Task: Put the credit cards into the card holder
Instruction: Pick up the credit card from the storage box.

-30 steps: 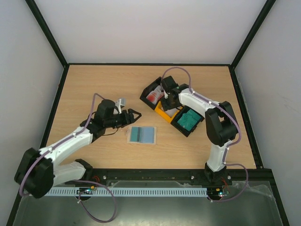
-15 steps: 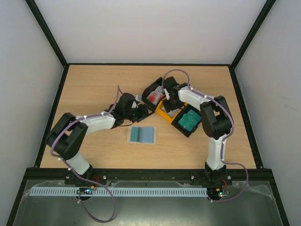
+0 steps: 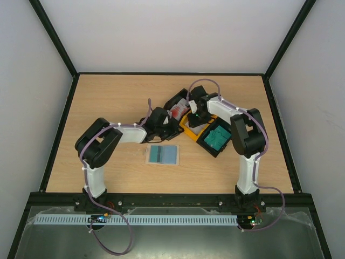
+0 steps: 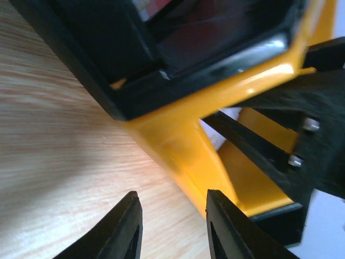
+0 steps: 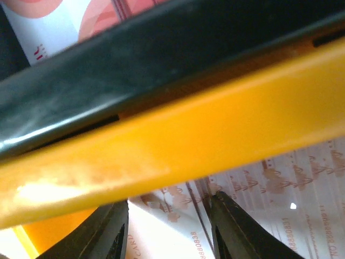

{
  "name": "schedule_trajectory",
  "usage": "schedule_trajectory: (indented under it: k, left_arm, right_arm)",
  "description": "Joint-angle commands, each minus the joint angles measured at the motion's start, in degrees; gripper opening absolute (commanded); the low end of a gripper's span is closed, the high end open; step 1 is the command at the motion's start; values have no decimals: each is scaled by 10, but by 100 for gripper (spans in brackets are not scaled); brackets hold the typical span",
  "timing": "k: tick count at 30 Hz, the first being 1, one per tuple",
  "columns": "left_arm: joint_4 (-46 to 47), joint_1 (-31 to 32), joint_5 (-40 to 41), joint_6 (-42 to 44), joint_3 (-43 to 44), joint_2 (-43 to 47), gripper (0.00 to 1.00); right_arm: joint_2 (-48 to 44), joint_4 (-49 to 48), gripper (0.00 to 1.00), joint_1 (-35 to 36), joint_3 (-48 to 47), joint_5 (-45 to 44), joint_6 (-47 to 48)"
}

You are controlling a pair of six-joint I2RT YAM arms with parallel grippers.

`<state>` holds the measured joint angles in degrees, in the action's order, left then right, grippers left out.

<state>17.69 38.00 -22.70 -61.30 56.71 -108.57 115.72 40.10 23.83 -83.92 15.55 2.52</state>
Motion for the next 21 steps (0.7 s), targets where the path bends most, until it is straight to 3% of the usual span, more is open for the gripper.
schedule_trajectory:
  k: [1,7,21]
  left_arm:
    - [-1,1,-3,-7,19,-32,33]
    - [-6,1,-10,5,35,-50,22]
    - [-31,-4,-26,34,66,-72,21]
  right_arm:
    - [5,37,40,-3,3,41,15]
    - [-9,56,41,-4,27,94,30]
    - [-64,71,40,3,55,167,53]
